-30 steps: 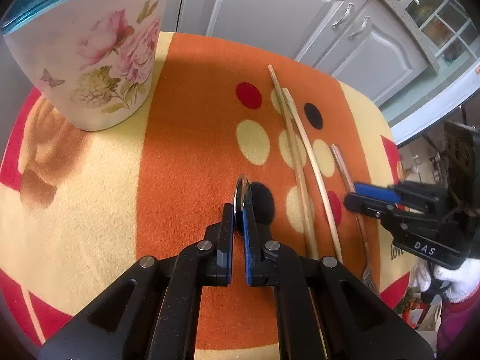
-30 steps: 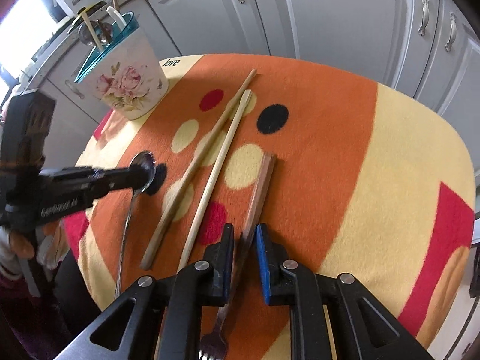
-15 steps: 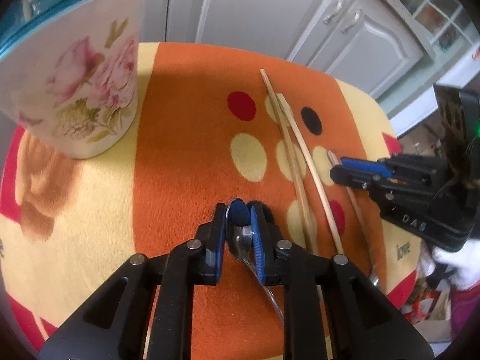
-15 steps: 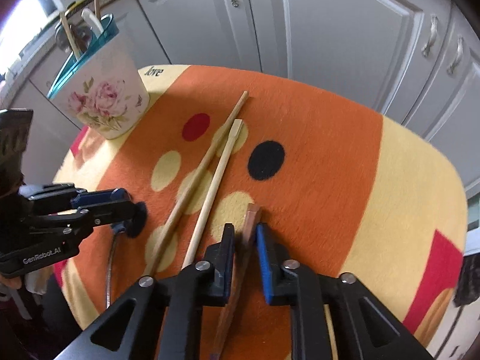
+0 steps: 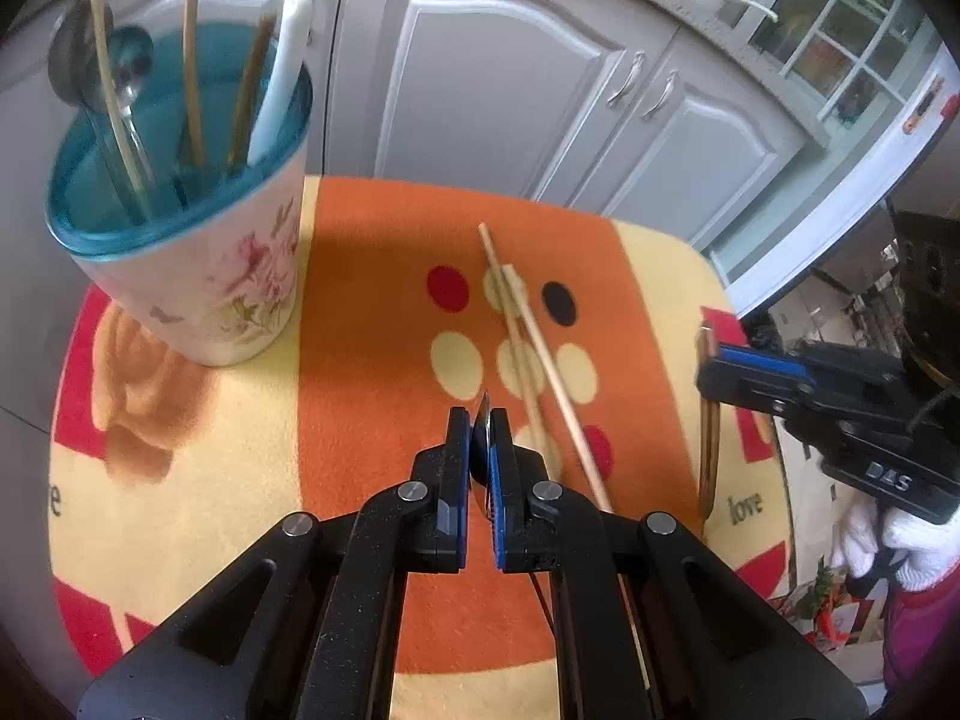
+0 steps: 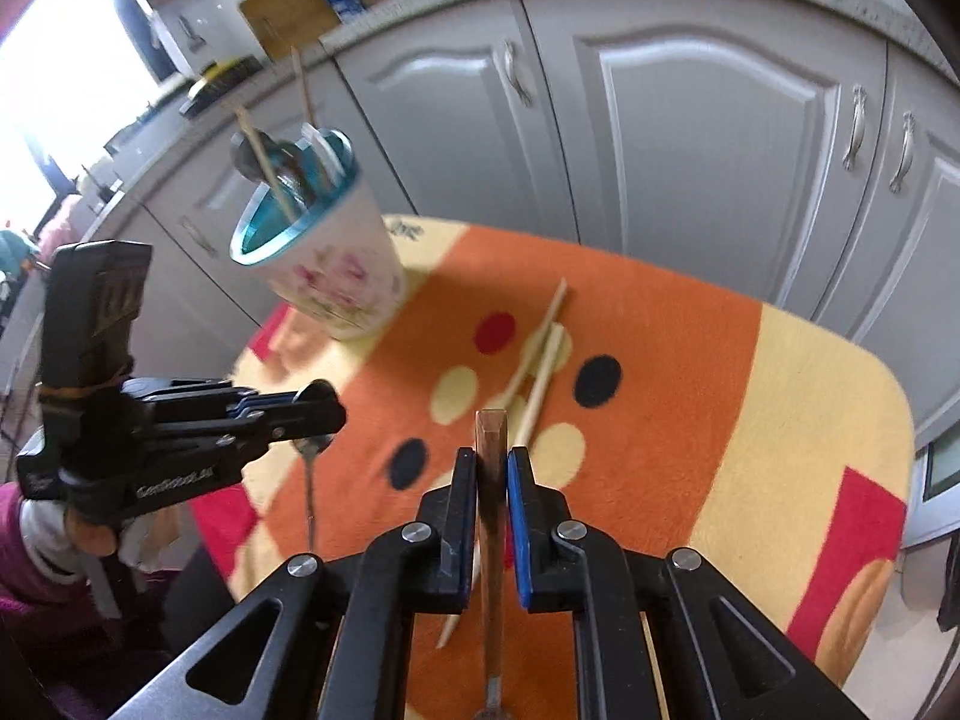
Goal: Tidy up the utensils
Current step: 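Lift the spoon with the left tool while the right tool lifts the chopstick toward the cup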
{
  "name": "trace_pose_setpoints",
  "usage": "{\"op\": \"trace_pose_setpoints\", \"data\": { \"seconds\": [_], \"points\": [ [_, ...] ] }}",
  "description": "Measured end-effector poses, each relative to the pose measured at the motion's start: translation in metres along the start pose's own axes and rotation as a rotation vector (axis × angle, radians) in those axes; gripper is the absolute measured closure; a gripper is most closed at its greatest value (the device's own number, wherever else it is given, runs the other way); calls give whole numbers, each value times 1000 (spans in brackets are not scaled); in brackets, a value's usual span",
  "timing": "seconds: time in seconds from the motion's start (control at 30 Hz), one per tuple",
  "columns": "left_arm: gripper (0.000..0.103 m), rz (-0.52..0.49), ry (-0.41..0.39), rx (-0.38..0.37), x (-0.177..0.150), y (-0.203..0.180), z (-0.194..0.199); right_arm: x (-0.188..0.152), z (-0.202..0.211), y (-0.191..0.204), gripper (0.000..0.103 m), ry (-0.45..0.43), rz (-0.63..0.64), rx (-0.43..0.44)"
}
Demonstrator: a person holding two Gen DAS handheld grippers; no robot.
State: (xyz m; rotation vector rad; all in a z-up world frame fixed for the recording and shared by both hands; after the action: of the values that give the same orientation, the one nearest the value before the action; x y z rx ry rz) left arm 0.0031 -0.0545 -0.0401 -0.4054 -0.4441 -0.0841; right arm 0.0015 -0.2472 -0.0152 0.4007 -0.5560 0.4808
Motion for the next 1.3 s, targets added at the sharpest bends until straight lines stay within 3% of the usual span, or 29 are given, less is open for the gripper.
{"op": "trace_pose_setpoints", "data": {
  "seconds": [0.23,0.77,1.07,1.3],
  "points": [
    [99,-15,-42,-15,-3,-11,24,-5,47,24,93,-73,43,7],
    [99,-23,-164,-1,15,-8,92,-7,98,45,93,-166,100,-41],
    [99,31,-266,24,49,13,142,38,111,64,93,-225,172,-44],
    [99,67,-389,76,88,37,186,86,112,86,93,-273,238,-27]
  ]
}}
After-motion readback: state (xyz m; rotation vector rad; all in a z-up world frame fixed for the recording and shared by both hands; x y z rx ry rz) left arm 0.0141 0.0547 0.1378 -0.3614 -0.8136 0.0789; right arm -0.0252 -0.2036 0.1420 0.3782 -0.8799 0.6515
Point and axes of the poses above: each gripper's, at about its wrist camera, not at the fingertips, and z roughly against the way its jaws point, y to its left, x to its top, the point moved 2 cm from there along -z, roughly the way its jaws point, and after that the axes turned 9 degrees about z, right-handed, at the moved point
